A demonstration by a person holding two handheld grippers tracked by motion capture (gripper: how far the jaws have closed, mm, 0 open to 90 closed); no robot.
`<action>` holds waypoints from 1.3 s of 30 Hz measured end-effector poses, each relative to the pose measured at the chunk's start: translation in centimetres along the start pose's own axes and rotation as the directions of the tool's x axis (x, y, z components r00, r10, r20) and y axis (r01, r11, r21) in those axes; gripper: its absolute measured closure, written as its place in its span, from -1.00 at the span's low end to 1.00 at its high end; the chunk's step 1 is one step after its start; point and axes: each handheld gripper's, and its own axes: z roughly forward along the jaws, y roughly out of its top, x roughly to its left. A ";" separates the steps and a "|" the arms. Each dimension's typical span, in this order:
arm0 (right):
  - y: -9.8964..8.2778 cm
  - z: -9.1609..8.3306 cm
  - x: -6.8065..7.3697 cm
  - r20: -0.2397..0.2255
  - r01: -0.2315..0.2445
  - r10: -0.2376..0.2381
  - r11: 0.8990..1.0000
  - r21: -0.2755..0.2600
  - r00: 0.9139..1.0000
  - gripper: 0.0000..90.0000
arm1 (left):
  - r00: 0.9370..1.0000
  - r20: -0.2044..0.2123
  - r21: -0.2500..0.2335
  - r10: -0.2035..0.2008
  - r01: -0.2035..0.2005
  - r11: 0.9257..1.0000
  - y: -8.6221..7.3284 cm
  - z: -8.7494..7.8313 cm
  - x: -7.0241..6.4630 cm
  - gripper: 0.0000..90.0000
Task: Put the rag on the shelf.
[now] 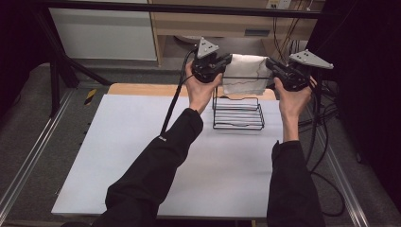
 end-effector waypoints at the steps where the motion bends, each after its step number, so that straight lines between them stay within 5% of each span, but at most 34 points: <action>1: -0.1 -0.1 0.0 -0.002 -0.002 0.002 1.000 0.002 1.000 0.87 | 1.000 0.004 -0.004 -0.004 0.004 1.000 -0.1 -0.1 -0.1 0.89; 21: 0.1 -1.6 0.7 -0.032 0.054 -0.055 0.998 -0.017 0.998 0.87 | 0.999 0.046 -0.008 -0.003 0.003 1.000 -0.2 -1.7 -0.6 0.89; 32: -1.5 -3.0 1.1 -0.065 0.041 -0.040 0.999 0.021 0.997 0.86 | 0.994 0.106 0.045 -0.003 -0.002 0.999 -1.9 -2.7 -1.2 0.87; 39: -2.8 -3.6 1.3 -0.088 0.045 -0.041 0.998 0.039 0.995 0.86 | 0.994 0.110 0.087 0.015 -0.025 0.996 -2.5 -2.9 -1.7 0.86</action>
